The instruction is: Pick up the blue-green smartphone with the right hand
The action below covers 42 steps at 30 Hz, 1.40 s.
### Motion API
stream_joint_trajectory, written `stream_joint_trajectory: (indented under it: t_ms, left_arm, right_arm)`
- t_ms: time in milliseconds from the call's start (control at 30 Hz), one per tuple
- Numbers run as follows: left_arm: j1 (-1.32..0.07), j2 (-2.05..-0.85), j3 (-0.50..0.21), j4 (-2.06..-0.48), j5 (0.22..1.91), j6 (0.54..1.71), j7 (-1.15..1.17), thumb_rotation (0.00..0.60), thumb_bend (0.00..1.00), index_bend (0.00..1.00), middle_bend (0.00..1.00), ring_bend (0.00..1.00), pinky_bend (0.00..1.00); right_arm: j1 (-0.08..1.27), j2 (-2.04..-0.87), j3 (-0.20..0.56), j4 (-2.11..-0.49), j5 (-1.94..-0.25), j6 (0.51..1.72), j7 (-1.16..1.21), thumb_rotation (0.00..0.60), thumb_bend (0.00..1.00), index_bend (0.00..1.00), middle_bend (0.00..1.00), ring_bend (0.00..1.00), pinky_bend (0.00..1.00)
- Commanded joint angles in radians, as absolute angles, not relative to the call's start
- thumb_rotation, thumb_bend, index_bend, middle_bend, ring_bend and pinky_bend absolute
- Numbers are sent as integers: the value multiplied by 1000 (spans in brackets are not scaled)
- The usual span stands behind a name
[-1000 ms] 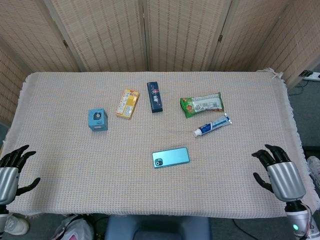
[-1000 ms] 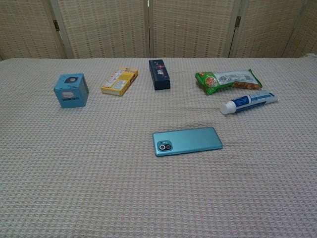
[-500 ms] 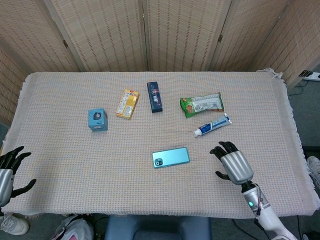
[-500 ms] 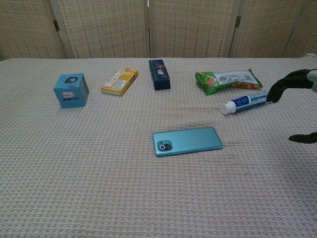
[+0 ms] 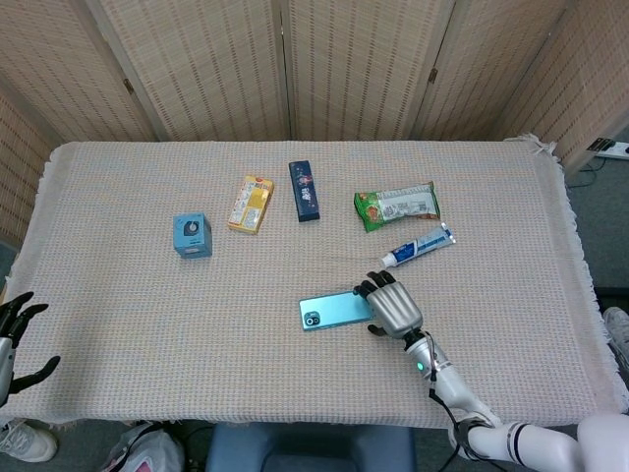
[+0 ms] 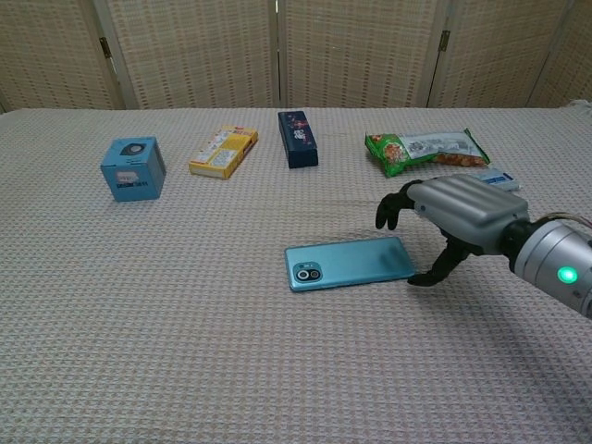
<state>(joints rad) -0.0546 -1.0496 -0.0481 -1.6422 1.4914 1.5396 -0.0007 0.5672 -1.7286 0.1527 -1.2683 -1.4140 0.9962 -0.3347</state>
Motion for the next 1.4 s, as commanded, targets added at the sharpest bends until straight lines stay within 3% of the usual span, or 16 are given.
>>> stream_joint_trajectory:
  t_ms: [33, 400, 900, 1133, 1400]
  left_arm:
    - [-53, -1051, -48, -1638, 1490, 1540, -5, 600, 211, 234, 145, 150, 195]
    - [-46, -1054, -49, -1611, 1481, 1538, -30, 600, 211, 234, 145, 150, 195]
    - [-43, -1052, -52, -1606, 1481, 1540, -39, 600, 211, 234, 145, 150, 195]
    - [-43, -1053, -53, -1601, 1479, 1537, -44, 600, 211, 234, 145, 150, 195]
    - [-43, -1055, -54, -1595, 1478, 1535, -51, 600, 211, 234, 145, 150, 195]
  right_arm:
    - [591, -1756, 159, -1241, -1400, 977, -339, 600, 52, 344, 353, 190, 218]
    - [638, -1810, 161, -1176, -1366, 944, -365, 600, 85, 344, 355, 190, 218]
    - [680, -1818, 157, -1162, -1338, 916, -387, 600, 203, 351, 365, 190, 221]
    - [703, -1804, 157, -1171, -1310, 880, -416, 600, 413, 351, 364, 190, 221]
    - [733, -1776, 159, -1209, -1264, 833, -467, 600, 584, 351, 365, 190, 231]
